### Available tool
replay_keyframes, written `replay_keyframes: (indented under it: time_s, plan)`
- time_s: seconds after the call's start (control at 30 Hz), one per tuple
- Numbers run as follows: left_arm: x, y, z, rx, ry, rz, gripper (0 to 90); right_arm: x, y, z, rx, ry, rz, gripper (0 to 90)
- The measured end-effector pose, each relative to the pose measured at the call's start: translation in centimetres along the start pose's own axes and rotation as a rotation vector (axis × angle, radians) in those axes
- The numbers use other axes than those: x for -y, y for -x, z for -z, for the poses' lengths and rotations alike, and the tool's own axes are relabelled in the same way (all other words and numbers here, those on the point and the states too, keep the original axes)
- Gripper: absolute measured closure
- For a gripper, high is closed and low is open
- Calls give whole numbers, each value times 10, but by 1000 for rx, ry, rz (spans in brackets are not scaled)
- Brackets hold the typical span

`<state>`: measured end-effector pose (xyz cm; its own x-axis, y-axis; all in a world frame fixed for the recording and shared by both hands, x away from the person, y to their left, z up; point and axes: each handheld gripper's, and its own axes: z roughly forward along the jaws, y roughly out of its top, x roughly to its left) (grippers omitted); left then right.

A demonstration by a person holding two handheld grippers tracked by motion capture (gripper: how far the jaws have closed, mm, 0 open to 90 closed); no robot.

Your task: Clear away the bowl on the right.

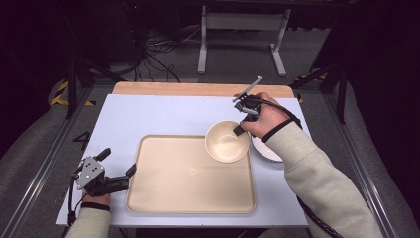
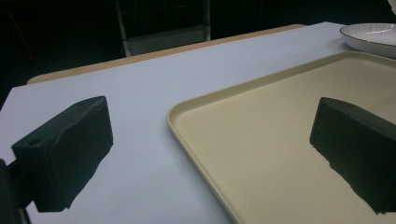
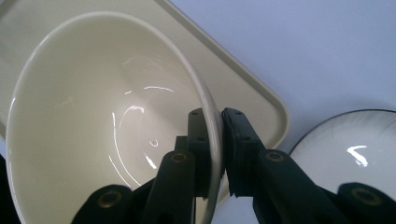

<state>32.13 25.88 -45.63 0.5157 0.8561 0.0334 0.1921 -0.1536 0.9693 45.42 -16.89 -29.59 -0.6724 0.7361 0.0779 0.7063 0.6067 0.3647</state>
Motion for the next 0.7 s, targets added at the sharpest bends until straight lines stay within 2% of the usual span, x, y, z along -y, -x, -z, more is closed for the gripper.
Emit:
replay_keyframes:
  time_s: [0.2,0.33,0.7]
  plan:
    - [0,0,0,0,1,0,2,-10,-18,-4,-36,1,31,817]
    - [0,0,0,1,0,2,2,-14,-25,-7,-57,9,32,818]
    - [0,-1,1,5,-1,5,2,-27,-50,-11,-105,17,91,814]
